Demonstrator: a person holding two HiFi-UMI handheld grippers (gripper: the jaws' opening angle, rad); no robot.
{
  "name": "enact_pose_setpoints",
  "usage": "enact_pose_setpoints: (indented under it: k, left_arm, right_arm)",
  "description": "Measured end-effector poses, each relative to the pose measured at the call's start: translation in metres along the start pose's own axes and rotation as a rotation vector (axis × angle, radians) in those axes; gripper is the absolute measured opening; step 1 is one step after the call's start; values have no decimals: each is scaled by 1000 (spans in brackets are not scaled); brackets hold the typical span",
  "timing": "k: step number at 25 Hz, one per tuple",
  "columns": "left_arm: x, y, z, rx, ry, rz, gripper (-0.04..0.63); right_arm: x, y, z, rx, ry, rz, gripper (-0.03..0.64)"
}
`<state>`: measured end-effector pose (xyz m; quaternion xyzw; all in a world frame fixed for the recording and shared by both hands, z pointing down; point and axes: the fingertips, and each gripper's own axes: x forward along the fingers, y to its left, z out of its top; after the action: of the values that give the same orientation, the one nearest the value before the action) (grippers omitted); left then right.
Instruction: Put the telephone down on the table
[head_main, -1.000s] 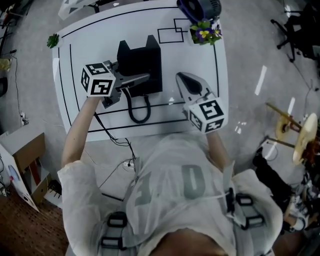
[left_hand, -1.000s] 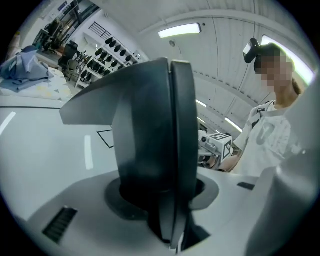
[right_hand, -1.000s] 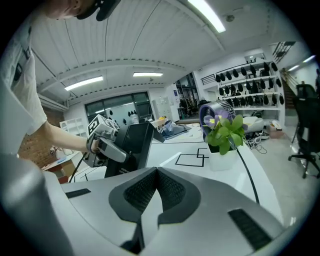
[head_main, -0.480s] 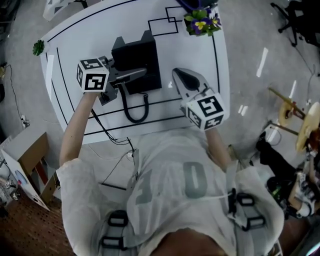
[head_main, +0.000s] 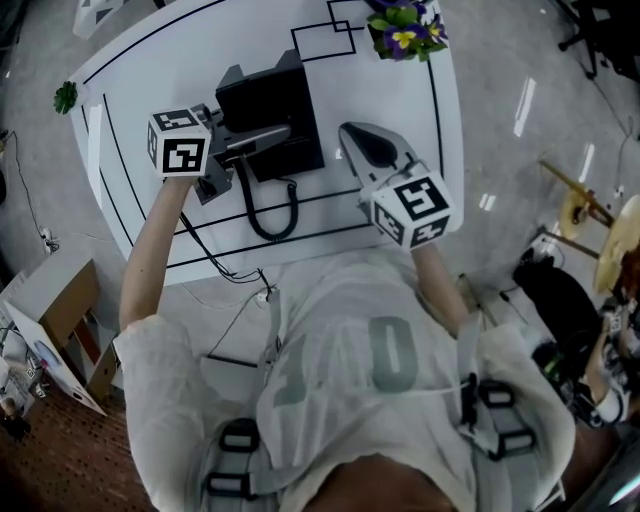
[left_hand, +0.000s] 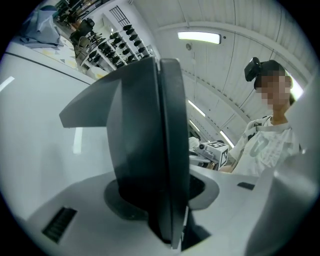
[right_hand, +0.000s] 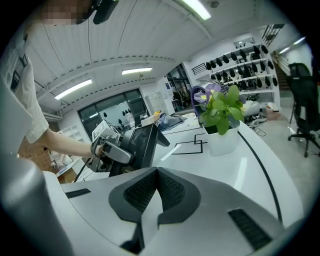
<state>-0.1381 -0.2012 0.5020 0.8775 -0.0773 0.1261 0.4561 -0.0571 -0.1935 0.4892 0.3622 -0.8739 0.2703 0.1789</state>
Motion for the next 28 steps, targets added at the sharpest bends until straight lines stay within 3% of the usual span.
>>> enact_pose_setpoints:
  k: [18, 28]
  left_arm:
    - [3, 11, 0, -167, 45, 7, 163]
    - [4, 14, 0, -201, 51, 11, 173]
  right_arm:
    - [-1, 18, -8, 37, 7, 50, 8]
    - [-4, 9, -9, 49, 6, 29, 8]
